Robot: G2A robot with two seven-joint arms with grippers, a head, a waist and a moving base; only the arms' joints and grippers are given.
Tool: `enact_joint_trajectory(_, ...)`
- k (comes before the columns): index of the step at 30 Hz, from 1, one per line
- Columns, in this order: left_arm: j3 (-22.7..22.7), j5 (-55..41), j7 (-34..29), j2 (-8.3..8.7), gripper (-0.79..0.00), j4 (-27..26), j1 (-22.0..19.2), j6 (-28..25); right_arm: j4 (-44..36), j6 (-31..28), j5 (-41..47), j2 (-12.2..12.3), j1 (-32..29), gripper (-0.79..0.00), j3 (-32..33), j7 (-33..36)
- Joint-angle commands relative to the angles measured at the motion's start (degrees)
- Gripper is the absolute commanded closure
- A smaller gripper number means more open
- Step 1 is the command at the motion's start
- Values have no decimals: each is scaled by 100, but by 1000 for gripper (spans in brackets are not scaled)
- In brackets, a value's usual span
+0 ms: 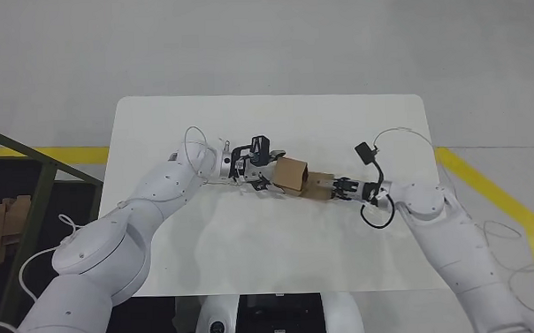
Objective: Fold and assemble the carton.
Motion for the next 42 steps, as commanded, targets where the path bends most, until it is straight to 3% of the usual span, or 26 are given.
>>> enact_joint_trajectory(1,-1,6,6,1,-671,-3,2,6,26,-91,182,-9,18,-289,-4,86)
enact_joint_trajectory(7,-5,11,7,1,-668,-7,6,6,167,-16,402,-42,145,-296,-114,242)
enact_joint_trajectory(11,-9,13,5,1,-668,-12,8,5,289,230,351,-103,315,-200,-347,228)
enact_joint_trajectory(20,-25,41,31,5,-671,-16,11,31,470,189,532,-197,525,-231,-593,221)
enact_joint_trajectory(34,-58,81,32,14,-674,-25,21,32,-164,217,359,-35,152,-431,-71,-69)
enact_joint_trajectory(39,-66,95,20,18,-674,-41,24,20,-476,296,336,47,-110,-631,203,-137)
enact_joint_trajectory(42,-74,99,16,20,-674,-47,26,16,-582,301,366,83,-227,-643,346,-180)
